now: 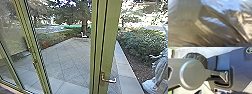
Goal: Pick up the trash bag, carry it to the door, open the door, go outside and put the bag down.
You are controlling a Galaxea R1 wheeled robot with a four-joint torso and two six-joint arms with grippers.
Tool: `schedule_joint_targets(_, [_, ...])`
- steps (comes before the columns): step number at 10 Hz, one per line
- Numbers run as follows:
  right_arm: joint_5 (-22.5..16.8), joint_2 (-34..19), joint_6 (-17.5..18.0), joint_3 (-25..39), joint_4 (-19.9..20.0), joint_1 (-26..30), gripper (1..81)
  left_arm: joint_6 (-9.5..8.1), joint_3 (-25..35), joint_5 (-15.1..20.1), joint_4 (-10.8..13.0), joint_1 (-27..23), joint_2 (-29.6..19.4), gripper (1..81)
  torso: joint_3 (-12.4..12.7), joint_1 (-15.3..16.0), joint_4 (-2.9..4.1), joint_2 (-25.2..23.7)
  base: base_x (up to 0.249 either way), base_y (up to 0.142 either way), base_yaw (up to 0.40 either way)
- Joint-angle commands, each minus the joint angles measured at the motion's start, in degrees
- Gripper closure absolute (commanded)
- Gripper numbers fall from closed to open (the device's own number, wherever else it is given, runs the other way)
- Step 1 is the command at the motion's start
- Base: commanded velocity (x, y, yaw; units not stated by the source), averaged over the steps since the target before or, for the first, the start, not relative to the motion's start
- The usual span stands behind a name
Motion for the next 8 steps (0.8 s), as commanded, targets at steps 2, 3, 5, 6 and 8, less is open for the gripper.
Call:
schedule_joint_targets(2, [1.13,-19.29,-0.2,26.41,-0.51,4.66,1.0,-0.13,1.22,3.63,-1.48,-2.57,-1.19,81.1,0.0,0.0,0.0,0.0,0.0,0.0,0.0])
schedule_joint_targets(3, [1.04,-21.75,-0.2,30.44,-0.51,6.06,1.0,-0.13,2.01,3.63,-1.48,-2.57,-1.54,81.1,0.0,0.0,0.0,0.0,0.0,0.0,0.0])
schedule_joint_targets(5, [1.13,-26.76,-0.2,37.4,-0.42,8.87,1.0,-0.13,2.36,3.54,-1.48,-2.48,-1.54,81.1,0.0,0.0,0.0,0.0,0.0,0.0,0.0])
schedule_joint_targets(6, [1.13,-29.74,-0.12,41.0,-0.07,10.37,1.0,-0.13,2.36,3.54,-1.48,-2.57,-1.45,81.1,0.0,0.0,0.0,0.0,0.0,0.0,0.0])
schedule_joint_targets(8, [1.13,-35.45,-0.02,47.06,0.89,13.52,1.0,-0.13,2.36,3.54,-1.57,-2.48,-1.36,81.1,0.0,0.0,0.0,0.0,0.0,0.0,0.0])
